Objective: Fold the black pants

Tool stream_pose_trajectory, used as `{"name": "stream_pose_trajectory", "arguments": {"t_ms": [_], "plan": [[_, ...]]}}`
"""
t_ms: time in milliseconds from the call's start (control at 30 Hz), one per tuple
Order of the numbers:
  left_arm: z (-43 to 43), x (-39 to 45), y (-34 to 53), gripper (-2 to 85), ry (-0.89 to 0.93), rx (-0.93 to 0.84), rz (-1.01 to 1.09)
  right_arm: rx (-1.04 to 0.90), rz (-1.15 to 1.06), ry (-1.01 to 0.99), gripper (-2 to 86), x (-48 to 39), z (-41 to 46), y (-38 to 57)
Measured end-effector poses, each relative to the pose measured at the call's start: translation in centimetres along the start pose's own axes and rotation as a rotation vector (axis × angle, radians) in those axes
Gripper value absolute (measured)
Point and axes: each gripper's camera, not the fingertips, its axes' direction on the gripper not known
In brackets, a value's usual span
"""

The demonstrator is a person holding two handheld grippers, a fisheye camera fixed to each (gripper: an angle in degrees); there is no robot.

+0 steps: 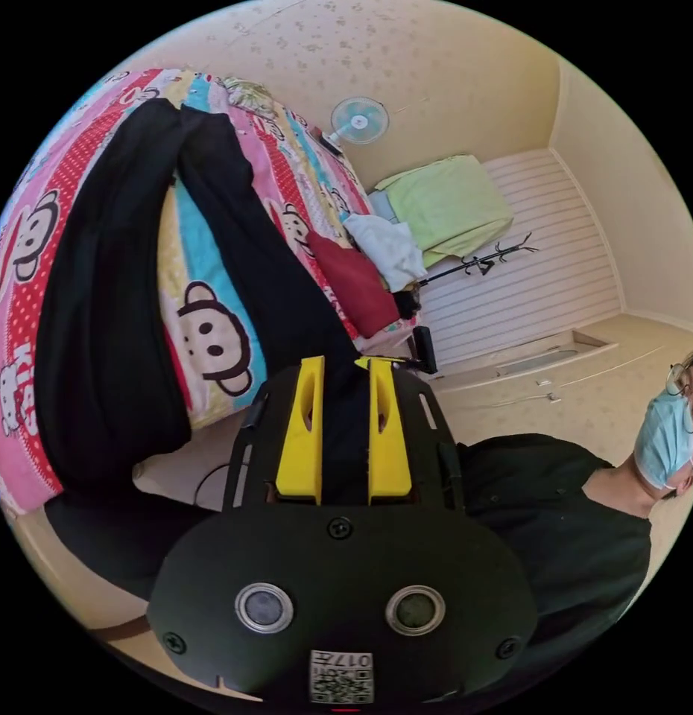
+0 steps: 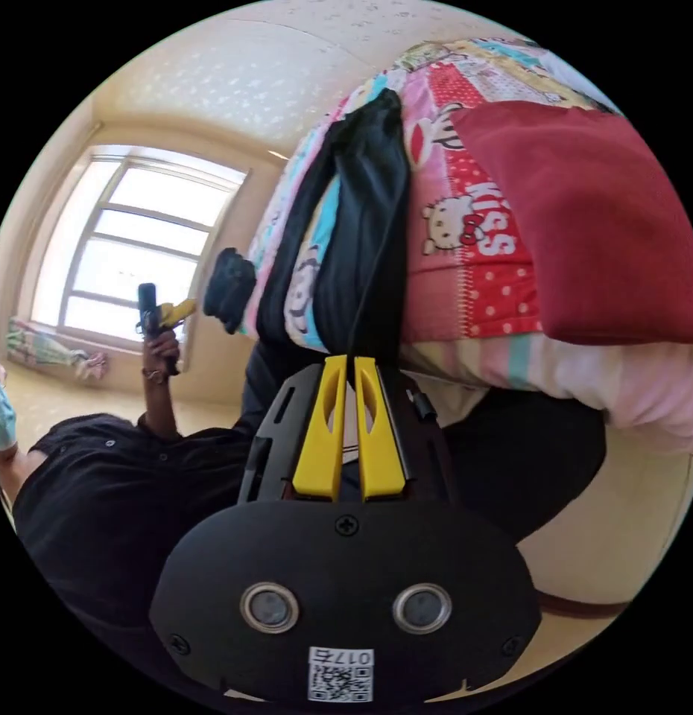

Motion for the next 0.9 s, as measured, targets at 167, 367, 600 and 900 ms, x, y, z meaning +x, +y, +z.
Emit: {"name": "stream_pose_trajectory", "arguments": {"t_ms": [167, 367, 600, 900], "plan": [[5.0, 3.7, -5.9, 14.5, -0.063, -0.117, 0.066, -0.011, -0.219, -0.157, 2.4, -6.5, 1.5, -1.2], [13.1, 1.9, -9.5, 14.8, -0.15, -0.389, 0.018, -0.103, -0.301, -0.235, 2.4, -9.9, 6.6, -3.5], [12.3, -2.1, -7.2, 3.2, -0.182, -0.269, 0.018, -0.248, -0.216, -0.111, 2.8, -8.0, 9.1, -4.5], [8.3, -11.2, -3.7, 1.6, 0.143, -0.028, -0.134, -0.408, -0.297, -0.036, 5.5, -8.6, 9.0, -15.1]]}}
